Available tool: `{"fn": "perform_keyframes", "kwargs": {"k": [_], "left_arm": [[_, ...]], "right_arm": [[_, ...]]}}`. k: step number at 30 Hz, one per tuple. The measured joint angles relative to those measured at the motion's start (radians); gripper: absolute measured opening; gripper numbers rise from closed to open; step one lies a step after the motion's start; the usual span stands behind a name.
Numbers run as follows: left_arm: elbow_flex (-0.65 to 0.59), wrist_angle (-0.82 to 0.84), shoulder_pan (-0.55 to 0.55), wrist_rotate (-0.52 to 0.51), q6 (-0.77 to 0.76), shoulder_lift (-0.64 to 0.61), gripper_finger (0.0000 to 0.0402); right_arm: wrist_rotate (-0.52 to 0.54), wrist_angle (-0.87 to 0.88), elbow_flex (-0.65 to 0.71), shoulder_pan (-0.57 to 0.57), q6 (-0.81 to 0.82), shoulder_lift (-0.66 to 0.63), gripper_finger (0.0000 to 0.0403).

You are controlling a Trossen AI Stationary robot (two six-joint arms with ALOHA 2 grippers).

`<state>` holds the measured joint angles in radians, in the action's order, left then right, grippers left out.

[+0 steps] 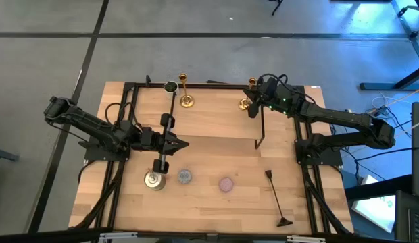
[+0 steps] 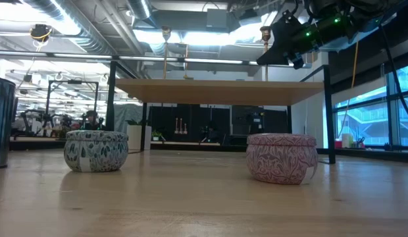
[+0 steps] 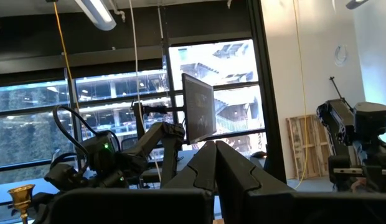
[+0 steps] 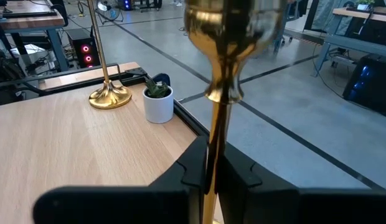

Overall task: Pick & Place candle stick holders
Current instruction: Put the gold candle holder on the shelf

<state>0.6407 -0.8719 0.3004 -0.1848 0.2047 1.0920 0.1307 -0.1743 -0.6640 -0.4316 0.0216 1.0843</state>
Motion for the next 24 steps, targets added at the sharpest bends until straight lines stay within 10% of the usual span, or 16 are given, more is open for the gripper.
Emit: {"fn": "perform_keyframes", "kwargs": {"k": [24], "left_arm": [[0.0, 0.0, 0.0, 0.001, -0.004, 0.0, 0.0001]], "right_arm": [[-0.001, 0.015, 0.0, 0.0, -0.003, 0.0, 0.003]]}}
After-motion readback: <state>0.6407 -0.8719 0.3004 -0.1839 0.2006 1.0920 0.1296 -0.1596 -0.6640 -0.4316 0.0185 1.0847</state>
